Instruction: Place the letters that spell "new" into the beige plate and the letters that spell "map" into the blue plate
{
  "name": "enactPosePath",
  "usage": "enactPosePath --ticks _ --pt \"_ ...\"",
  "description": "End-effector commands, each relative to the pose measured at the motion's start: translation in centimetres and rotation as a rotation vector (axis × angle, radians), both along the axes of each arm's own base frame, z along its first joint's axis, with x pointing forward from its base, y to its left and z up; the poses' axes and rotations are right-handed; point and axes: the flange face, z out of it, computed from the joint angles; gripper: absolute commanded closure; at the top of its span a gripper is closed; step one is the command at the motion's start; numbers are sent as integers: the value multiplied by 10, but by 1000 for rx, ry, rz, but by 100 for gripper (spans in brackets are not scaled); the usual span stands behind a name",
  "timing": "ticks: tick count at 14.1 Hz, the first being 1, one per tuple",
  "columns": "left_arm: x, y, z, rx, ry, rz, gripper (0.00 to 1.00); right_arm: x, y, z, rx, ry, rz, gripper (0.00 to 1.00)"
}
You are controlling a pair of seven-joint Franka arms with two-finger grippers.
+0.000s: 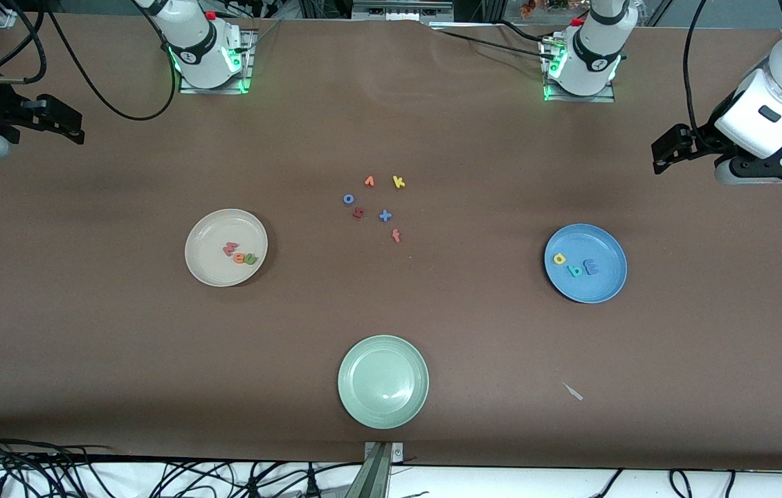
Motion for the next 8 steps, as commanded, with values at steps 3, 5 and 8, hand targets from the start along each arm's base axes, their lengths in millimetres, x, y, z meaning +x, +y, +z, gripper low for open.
enactPosePath --ticks 3,5,8 --pt "-2 1 6 -18 5 -17 0 12 0 -1 28 -20 7 0" --pt "-2 0 6 -19 4 -19 0 12 -1 -2 28 -18 6 0" --pt "-2 1 6 -18 7 -19 0 12 0 -4 29 -15 7 0"
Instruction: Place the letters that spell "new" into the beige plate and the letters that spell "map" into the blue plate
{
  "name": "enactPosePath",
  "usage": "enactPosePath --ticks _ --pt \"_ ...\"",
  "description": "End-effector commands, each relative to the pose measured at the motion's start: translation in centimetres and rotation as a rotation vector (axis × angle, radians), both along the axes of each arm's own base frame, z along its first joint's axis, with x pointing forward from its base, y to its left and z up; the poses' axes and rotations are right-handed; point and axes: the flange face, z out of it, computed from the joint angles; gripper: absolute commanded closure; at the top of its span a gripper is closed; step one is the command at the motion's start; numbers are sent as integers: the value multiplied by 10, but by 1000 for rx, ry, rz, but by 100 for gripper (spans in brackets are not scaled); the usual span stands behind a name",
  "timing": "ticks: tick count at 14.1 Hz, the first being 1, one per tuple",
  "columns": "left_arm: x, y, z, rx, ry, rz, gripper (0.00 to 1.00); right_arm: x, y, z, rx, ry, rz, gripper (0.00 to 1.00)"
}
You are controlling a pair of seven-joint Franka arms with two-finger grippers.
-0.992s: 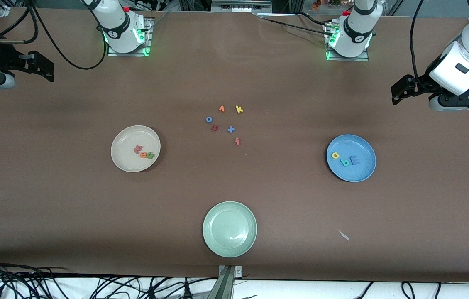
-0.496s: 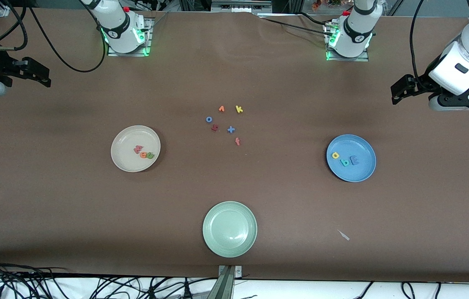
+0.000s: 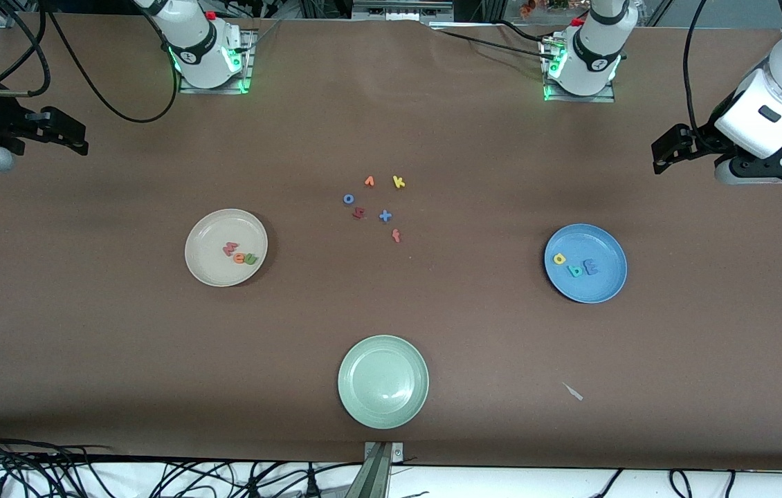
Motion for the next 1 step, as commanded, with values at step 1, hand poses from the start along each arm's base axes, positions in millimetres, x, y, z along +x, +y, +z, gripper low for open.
enactPosePath --ticks 1 --pt "-2 1 6 -18 6 -17 0 3 0 6 24 -7 6 0"
